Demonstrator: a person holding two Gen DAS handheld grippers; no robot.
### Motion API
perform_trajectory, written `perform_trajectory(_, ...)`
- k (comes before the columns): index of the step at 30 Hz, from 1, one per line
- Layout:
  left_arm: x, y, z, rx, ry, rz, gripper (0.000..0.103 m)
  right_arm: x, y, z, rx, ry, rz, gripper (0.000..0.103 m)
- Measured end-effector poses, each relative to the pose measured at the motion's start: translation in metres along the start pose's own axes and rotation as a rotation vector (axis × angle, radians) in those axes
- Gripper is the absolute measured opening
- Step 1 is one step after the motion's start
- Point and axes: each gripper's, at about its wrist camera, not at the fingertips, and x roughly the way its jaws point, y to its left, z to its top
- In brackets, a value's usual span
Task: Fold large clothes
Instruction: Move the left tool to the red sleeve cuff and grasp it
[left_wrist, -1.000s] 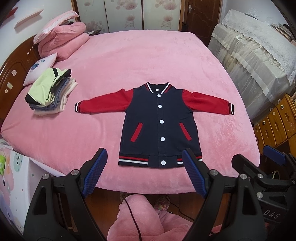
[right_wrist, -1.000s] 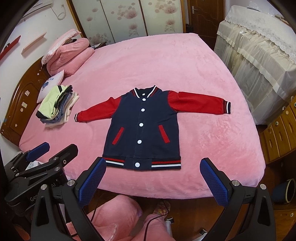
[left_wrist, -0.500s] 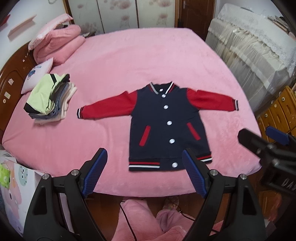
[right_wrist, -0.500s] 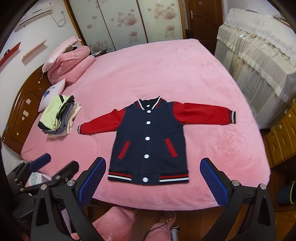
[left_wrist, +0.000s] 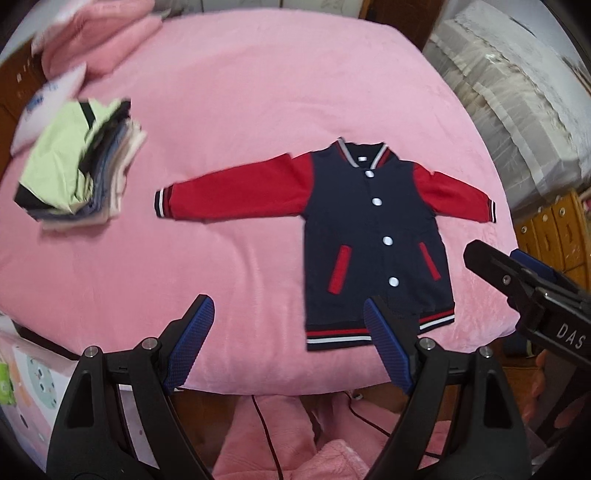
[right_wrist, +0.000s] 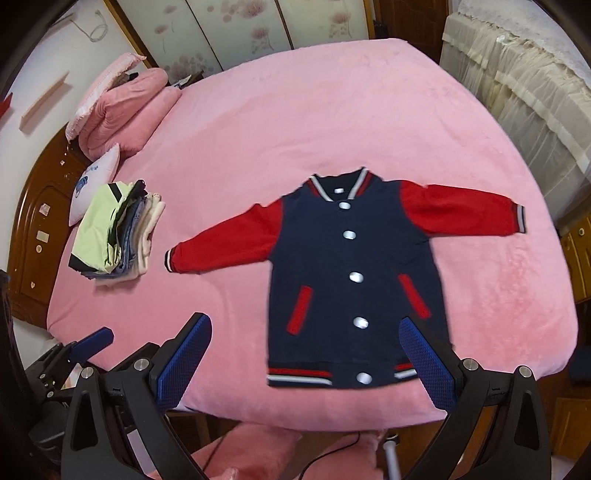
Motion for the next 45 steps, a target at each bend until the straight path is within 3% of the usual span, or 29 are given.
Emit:
perform_trajectory(5,0.047,0.081,0.032,-0.138,0.101,-0.103,0.082,0.049,0.067,0.036,-0.007,0.022,-0.041,0.103)
perform_trajectory(8,0.086,0.131,0.049,-0.225,0.132,-0.107,0.081,0.084,0.103,0.061,0.015,0.02,-0.029,0.103)
perform_trajectory(15,0.17,0.216,0.08,-0.386,0.074,-0.09,0.081,0.169,0.151,0.098,0.018,0.004,-0.02,0.103)
perform_trajectory(19,0.224,0.261,0.093,-0.516,0.067,-0.072,0.081,0.217,0.157,0.098,0.006,0.028,-0.043,0.103)
perform_trajectory(22,0.251,0.286,0.094,-0.641,0.036,-0.112,0.081,0.248,0.154,0.096,0.012,0.043,-0.041,0.103)
perform_trajectory(25,0.274,0.303,0.094,-0.705,-0.019,-0.16,0.08,0.277,0.148,0.092,0.024,0.075,-0.038,0.103)
perform_trajectory(28,0.288,0.305,0.095,-0.709,-0.049,-0.181,0.069,0.299,0.138,0.083,0.021,0.094,-0.039,0.103)
perform_trajectory(31,0.291,0.292,0.095,-0.678,-0.064,-0.126,0.059,0.318,0.122,0.074,0.031,0.117,-0.033,0.103)
perform_trajectory(33,0.289,0.282,0.097,-0.626,-0.097,-0.049,0.029,0.329,0.108,0.069,0.047,0.13,-0.016,0.103)
perform_trajectory(38,0.271,0.246,0.103,-0.528,-0.19,0.021,0.0,0.335,0.083,0.065,0.047,0.127,-0.01,0.103)
perform_trajectory(45,0.213,0.168,0.117,-0.451,-0.423,0.06,0.0,0.322,0.044,0.08,-0.031,0.103,-0.001,0.103)
